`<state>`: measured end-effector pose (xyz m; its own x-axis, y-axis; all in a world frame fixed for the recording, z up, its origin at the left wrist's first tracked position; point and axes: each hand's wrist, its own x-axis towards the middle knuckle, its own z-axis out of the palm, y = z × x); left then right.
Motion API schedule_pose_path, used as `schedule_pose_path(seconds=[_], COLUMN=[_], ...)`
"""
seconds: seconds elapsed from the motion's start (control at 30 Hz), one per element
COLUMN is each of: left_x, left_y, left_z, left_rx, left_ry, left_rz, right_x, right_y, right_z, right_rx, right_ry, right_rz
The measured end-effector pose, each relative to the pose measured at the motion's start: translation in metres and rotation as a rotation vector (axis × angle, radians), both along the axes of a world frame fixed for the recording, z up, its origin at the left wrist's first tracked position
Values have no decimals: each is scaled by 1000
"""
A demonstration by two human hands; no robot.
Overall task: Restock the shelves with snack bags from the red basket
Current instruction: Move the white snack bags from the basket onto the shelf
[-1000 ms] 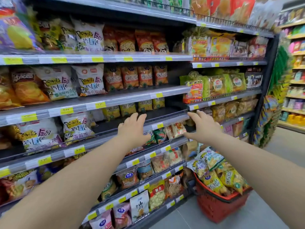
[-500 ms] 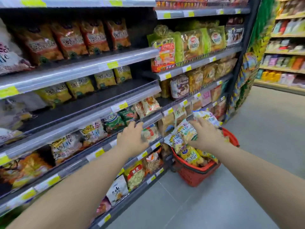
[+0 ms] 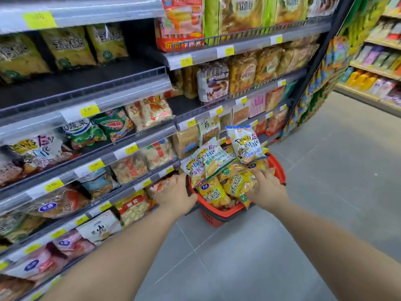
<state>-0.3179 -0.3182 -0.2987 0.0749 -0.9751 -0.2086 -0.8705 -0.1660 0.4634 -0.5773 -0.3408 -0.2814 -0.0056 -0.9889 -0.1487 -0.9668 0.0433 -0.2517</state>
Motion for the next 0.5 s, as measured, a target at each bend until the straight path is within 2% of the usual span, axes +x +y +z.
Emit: schedule_pose_path(seconds=[0.17, 0.3, 0.5], left_x=[-27, -36, -52], left_y=[-37, -90, -182], left_z=[-39, -62, -86], left_rx=[122, 175, 319], left_ry=[30, -1, 56], left_rz=[42, 35, 79], right_x=[-22, -31, -45], right_y=[-35, -79, -168], right_z=[-41, -60, -85], right_rx=[158, 208, 301], right_ry=[16, 30, 94], right_rz=[-14, 8, 40])
